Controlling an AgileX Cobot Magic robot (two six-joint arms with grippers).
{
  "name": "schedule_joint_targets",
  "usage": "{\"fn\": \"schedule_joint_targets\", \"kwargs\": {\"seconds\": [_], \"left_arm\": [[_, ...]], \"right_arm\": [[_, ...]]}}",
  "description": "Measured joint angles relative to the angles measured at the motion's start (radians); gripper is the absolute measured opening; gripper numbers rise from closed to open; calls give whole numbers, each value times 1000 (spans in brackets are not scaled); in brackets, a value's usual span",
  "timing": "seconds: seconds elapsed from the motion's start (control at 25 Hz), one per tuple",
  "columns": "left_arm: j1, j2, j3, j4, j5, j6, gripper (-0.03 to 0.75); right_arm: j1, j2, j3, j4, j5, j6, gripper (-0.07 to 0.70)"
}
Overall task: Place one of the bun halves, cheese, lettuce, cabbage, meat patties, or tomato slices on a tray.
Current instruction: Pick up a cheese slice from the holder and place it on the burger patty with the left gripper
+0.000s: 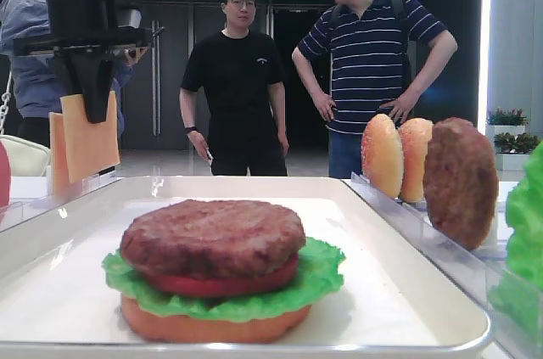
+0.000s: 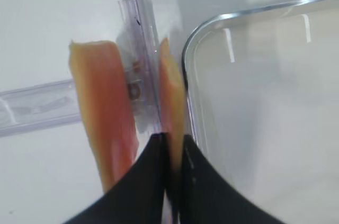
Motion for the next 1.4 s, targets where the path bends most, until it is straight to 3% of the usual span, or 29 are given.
{"fn": "schedule_joint_targets", "kwargs": {"seconds": [0.88,1.4], "left_arm": [[-1,-163,0,-79,15,-54,30],[-78,-208,83,-128,17,-108,30]], "right_arm": [[0,0,0,0,0,0,417],[0,0,0,0,0,0,417]]}}
